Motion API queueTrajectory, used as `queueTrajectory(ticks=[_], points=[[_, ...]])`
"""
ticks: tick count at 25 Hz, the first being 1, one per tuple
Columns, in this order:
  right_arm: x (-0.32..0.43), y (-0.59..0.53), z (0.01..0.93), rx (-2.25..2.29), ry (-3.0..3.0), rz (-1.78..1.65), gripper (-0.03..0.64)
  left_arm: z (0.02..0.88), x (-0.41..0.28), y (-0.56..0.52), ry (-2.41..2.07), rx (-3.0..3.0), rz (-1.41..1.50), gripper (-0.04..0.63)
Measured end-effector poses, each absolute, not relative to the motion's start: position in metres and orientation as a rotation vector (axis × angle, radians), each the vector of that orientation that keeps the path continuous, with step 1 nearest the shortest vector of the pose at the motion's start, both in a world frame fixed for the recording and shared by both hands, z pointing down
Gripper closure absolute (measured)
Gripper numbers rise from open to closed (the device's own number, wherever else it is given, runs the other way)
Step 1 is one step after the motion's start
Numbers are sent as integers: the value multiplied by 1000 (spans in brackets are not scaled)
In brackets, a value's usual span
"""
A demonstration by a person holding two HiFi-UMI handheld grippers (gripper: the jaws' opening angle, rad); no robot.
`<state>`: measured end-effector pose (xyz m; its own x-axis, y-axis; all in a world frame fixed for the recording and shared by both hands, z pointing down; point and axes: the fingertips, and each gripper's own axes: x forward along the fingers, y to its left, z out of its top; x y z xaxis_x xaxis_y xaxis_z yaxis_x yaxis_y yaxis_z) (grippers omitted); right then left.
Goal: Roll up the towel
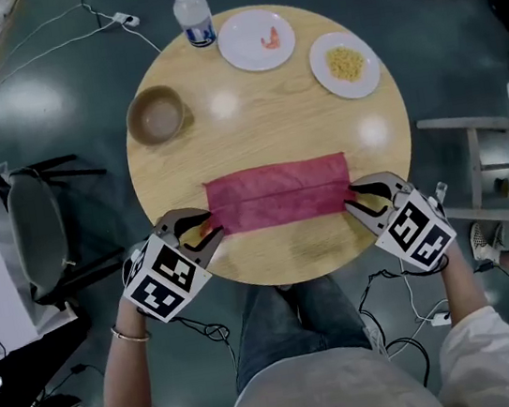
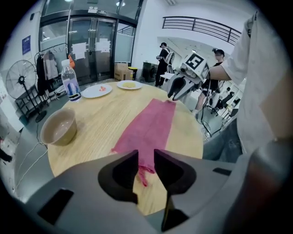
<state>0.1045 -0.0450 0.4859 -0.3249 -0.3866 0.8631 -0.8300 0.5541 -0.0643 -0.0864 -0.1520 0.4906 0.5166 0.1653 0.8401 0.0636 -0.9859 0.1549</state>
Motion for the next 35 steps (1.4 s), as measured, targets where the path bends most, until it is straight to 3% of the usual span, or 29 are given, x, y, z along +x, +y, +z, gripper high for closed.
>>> queueTrajectory(ticks=[17, 27, 35], points=[[90, -19, 514, 884, -1863, 517, 525, 522, -90, -120, 280, 2784, 1635, 502], [91, -21, 519, 894, -1845, 501, 575, 526, -89, -127, 217, 2781, 1625, 571], [81, -4, 518, 852, -1847, 573, 586, 519, -106, -106, 343, 2650, 1607, 588]])
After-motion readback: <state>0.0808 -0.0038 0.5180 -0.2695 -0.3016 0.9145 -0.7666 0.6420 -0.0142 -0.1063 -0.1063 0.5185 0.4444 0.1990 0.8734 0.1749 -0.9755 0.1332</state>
